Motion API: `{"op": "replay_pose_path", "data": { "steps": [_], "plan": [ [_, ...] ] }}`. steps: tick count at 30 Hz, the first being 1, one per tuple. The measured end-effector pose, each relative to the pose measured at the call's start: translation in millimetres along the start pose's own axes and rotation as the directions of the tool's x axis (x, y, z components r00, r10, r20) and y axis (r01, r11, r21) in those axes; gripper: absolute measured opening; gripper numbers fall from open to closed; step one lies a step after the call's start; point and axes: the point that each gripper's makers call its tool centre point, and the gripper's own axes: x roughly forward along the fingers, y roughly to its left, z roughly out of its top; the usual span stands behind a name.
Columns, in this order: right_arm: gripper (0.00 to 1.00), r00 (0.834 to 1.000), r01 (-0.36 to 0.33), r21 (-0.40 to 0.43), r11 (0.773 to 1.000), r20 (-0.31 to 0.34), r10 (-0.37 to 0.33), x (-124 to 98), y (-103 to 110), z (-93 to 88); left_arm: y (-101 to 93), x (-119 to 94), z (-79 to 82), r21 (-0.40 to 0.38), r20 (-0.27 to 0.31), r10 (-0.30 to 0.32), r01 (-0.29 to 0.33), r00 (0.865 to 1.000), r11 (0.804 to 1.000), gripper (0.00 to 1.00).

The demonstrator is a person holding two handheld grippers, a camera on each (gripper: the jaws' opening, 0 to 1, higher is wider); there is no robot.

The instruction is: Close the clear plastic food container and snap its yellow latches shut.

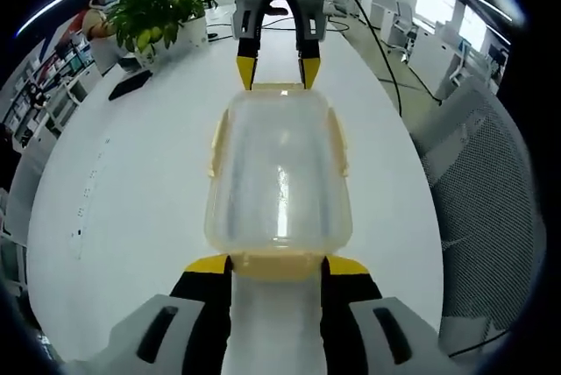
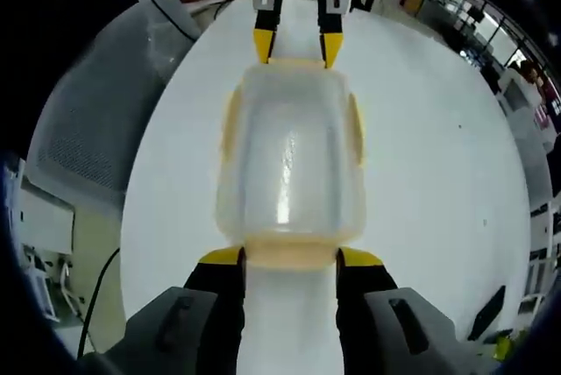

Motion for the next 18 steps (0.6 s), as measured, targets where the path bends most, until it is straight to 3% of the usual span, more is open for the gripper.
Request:
{"op": "replay_pose_path", "data": {
  "steps": [9, 16, 18],
  "plan": [
    [0.42, 0.999, 0.035, 0.038, 0.999, 0.012, -0.036, -2.7, -3.7, -0.6, -0.2, -0.4, -0.1, 0.026, 0.005, 0.013, -0.013, 1.000, 1.000, 0.34],
    [0.42, 0.998, 0.063, 0.082, 0.995, 0.026, -0.066, -11.3, -3.8, -0.5, -0.2, -4.8, -0.8, 0.017, 0.005, 0.028, -0.028, 1.000, 0.999, 0.35],
    [0.41, 0.996, 0.077, 0.109, 0.991, 0.032, -0.081, -14.4, -4.2, 0.2, 1.5, -7.5, -1.6, -0.016, 0.003, 0.043, -0.043, 0.999, 0.999, 0.36]
  ]
}}
